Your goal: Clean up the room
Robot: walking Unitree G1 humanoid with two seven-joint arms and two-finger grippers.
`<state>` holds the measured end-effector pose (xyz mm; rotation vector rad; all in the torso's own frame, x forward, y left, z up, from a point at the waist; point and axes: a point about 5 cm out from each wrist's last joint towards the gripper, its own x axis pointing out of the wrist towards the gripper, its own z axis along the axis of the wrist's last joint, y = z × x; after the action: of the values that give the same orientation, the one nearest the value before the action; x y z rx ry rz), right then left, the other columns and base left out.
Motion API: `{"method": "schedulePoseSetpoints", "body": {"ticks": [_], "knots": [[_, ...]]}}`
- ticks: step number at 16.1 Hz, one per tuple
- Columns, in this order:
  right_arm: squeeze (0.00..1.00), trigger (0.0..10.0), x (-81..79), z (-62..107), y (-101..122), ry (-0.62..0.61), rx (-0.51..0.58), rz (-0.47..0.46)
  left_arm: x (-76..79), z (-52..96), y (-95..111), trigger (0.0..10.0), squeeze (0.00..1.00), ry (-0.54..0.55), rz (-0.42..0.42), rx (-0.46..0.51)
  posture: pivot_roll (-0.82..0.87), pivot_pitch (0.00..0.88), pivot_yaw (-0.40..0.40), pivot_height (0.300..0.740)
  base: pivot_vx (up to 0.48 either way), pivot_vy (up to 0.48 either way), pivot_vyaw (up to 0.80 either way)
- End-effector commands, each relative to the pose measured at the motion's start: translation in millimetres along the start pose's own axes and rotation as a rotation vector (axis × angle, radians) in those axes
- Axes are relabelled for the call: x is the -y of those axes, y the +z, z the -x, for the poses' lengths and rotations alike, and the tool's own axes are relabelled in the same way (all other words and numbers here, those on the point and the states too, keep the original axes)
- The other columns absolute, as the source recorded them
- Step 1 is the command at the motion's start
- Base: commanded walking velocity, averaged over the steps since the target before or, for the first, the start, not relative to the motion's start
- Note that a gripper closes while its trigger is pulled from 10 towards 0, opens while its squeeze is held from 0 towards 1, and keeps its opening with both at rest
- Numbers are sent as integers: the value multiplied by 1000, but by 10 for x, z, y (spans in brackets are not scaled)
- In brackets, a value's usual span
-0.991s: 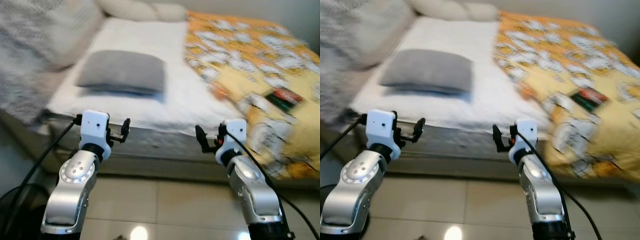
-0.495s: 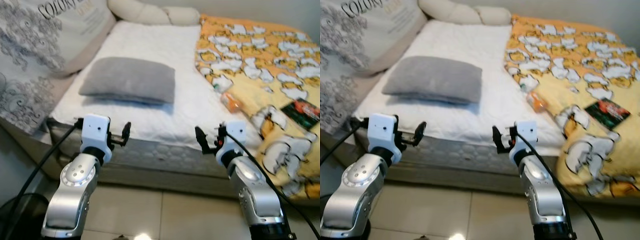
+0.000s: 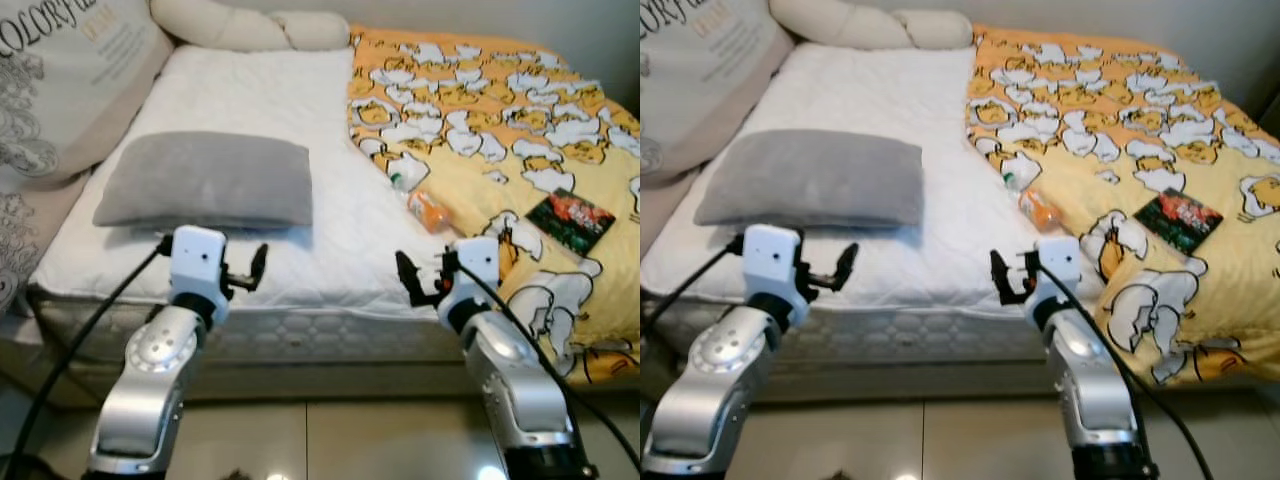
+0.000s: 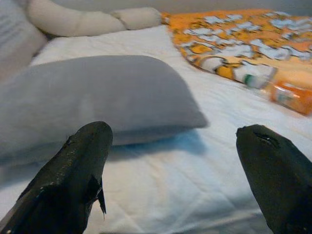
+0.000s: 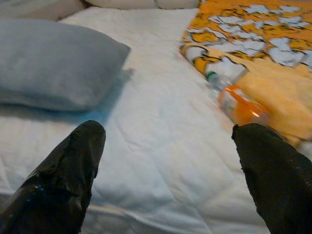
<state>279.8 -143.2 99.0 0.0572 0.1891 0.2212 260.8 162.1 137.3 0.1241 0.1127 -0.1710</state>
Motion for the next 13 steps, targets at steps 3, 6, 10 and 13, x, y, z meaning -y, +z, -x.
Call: {"method": "schedulePoseSetpoints", "body": {"ticks": [3,6,10,13], "knots": [[0,10000,-103,-54,60,41,22,-1,-95,21,15,10000,4,35,-13,4,8,0,-44,740,310,0,0],[0,10000,-114,-60,65,51,24,-1,-106,29,16,10000,8,40,-15,4,14,0,-48,740,304,0,0],[0,10000,-141,-67,70,77,23,32,-117,51,13,10000,4,46,-15,2,18,0,-51,740,302,0,0],[0,10000,-205,-62,51,111,16,55,-120,59,13,10000,8,46,-17,1,18,0,-47,740,301,0,706]]}}
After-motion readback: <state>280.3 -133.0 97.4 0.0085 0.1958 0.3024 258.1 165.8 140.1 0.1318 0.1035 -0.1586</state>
